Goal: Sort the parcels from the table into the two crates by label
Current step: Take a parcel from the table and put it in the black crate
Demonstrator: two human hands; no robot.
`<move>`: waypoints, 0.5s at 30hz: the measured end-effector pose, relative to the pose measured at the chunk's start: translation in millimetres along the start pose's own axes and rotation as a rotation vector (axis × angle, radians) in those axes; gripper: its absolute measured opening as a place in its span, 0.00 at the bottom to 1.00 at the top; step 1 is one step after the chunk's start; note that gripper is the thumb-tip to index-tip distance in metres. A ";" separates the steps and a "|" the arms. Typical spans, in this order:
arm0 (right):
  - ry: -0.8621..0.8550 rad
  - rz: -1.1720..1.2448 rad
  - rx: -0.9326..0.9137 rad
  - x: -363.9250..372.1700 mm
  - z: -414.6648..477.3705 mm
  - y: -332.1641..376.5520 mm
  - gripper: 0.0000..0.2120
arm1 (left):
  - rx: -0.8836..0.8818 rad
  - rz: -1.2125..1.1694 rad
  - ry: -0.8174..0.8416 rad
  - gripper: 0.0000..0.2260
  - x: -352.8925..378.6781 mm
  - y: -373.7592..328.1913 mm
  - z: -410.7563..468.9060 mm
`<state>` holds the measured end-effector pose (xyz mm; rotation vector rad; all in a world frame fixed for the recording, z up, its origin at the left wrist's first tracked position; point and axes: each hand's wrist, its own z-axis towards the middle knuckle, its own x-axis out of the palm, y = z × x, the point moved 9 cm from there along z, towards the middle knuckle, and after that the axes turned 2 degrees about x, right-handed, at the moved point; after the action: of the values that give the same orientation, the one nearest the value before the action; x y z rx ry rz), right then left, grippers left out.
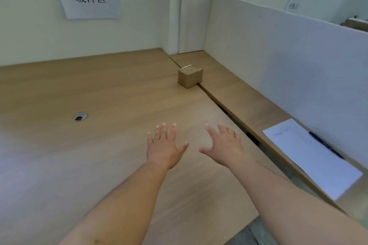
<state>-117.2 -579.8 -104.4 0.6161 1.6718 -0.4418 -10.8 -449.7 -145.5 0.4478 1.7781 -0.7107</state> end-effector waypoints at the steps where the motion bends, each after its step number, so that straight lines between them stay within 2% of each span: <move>1: 0.002 0.001 -0.001 -0.7 12.6 -8.8 0.39 | 0.003 0.001 0.002 0.34 0.1 -7.0 11.9; 5: 0.023 0.023 -0.024 -1.1 68.0 -34.3 0.39 | -0.038 0.013 0.022 0.34 4.6 -22.7 54.3; 10: 0.091 0.041 -0.093 7.0 143.1 -52.2 0.39 | -0.173 0.014 0.064 0.34 6.7 -28.7 104.1; 15: 0.126 0.074 -0.124 1.1 224.8 -71.0 0.39 | -0.239 -0.003 0.037 0.35 -8.9 -41.1 167.6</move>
<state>13.5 -770.3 -151.3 0.6229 1.7749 -0.2481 87.3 -591.0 -161.4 0.2979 1.8714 -0.4861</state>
